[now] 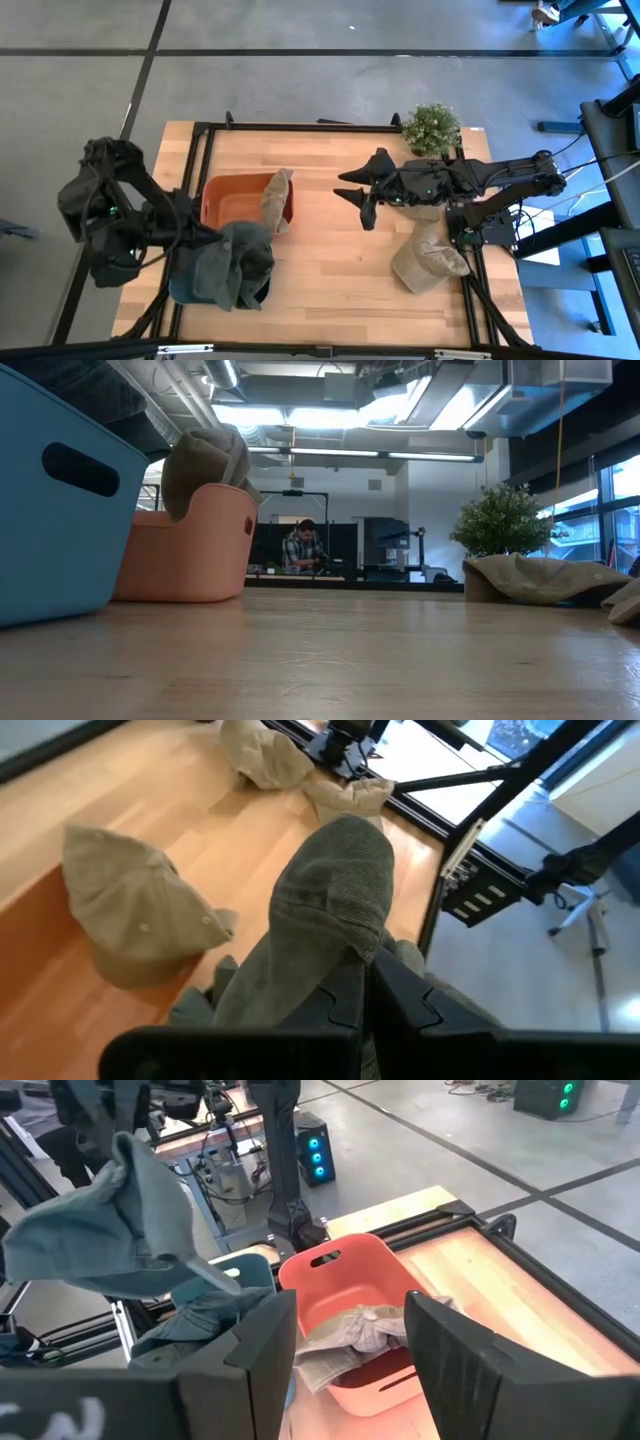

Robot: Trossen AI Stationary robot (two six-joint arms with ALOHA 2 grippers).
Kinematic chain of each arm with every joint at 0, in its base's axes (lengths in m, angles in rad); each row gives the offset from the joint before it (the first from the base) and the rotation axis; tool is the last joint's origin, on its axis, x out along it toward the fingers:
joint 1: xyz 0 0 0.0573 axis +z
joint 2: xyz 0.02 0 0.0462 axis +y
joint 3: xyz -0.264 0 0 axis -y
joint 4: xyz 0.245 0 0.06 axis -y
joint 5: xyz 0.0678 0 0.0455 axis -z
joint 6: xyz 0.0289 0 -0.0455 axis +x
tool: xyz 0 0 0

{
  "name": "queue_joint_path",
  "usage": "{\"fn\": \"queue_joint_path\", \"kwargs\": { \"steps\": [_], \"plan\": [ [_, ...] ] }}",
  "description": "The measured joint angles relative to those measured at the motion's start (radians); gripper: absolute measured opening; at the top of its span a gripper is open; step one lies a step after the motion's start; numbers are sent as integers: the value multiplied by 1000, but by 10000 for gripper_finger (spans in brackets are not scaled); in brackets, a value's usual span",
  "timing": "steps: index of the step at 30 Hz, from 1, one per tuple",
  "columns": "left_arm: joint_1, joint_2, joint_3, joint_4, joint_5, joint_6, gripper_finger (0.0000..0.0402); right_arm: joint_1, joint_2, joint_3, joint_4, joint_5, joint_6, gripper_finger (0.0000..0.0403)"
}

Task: Pick & Place hat
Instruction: Put the gray cap into the blue bin

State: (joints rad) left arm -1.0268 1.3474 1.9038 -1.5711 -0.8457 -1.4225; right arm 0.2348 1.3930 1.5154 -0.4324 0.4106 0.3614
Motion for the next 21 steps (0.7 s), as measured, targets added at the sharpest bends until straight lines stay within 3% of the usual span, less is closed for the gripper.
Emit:
{"fn": "queue_joint_path", "kwargs": {
  "steps": [4, 14, 21],
  "plan": [
    [-24, 25, 0, 0, -6, -15, 3, 1, 0, 0, 0, 0, 0, 187],
    [-26, 78, -52, 0, 151, -187, 3, 1, 0, 0, 0, 38, -3, 187],
    [-25, 84, -162, 0, 134, -309, 3, -12, 0, 0, 0, 41, -7, 187]
  ]
}}
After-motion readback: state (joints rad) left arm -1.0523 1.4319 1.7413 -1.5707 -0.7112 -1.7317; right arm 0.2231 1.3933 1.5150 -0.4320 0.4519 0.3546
